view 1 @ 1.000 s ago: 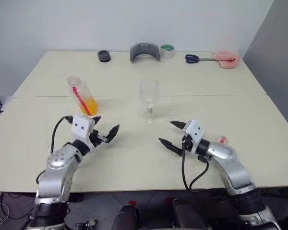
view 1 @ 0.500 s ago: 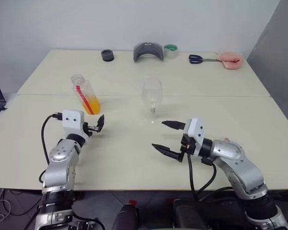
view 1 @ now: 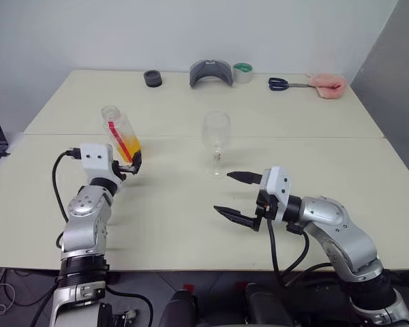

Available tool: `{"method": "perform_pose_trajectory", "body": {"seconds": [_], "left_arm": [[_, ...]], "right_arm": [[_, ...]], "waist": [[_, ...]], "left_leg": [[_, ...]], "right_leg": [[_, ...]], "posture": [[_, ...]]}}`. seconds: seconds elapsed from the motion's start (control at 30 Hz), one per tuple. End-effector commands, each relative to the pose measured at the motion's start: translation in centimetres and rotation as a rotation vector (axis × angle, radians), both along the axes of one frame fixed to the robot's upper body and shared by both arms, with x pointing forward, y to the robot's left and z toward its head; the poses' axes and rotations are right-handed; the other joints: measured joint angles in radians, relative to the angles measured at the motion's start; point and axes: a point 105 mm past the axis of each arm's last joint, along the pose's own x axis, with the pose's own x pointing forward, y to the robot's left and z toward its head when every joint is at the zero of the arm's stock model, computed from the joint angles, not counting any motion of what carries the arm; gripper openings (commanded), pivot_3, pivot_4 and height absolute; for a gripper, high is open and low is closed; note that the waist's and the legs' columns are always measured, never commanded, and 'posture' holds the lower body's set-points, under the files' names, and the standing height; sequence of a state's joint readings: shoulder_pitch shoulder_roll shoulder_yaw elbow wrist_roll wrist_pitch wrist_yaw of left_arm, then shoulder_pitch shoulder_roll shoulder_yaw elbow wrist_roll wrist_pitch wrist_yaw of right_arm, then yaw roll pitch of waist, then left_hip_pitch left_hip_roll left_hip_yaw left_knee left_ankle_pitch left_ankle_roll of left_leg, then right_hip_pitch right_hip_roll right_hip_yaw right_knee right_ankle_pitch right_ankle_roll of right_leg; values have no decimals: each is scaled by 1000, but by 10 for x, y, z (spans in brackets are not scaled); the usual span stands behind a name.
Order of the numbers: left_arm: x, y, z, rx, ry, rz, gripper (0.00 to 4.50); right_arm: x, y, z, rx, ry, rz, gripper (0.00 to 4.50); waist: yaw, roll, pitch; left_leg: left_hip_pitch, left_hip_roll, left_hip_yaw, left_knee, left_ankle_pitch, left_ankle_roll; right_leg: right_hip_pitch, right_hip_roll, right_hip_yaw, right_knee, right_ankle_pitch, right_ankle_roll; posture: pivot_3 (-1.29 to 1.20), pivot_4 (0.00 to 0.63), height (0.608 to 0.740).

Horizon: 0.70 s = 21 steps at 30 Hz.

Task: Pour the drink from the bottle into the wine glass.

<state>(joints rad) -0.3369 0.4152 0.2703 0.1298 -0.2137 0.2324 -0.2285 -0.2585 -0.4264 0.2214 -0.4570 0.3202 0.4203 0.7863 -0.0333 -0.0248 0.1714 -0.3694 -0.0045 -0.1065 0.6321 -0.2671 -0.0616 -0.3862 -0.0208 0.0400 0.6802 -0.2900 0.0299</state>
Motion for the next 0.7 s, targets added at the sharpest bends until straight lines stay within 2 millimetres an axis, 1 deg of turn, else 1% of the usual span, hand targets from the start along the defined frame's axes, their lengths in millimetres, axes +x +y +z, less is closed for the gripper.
{"method": "perform_pose_trajectory", "body": {"seconds": [0.03,0.27,0.7], "left_arm": [[2,5,13,-2,-50,30,4500],[10,12,18,-38,-52,39,4500],[34,19,31,-11,-64,1,4500]], "right_arm": [[-4,3,12,9,-50,33,4480],[-4,8,20,17,-69,47,4480],[-6,15,28,22,-89,70,4480]], "waist": [[0,0,0],[1,-1,0],[1,-3,1]], "left_leg": [[0,0,0,0,0,0],[0,0,0,0,0,0],[-2,0,0,1,0,0]], "right_leg": [[0,0,0,0,0,0],[0,0,-1,0,0,0],[-1,0,-2,0,0,0]], "posture": [[0,150,740],[0,150,740],[0,150,740]]}}
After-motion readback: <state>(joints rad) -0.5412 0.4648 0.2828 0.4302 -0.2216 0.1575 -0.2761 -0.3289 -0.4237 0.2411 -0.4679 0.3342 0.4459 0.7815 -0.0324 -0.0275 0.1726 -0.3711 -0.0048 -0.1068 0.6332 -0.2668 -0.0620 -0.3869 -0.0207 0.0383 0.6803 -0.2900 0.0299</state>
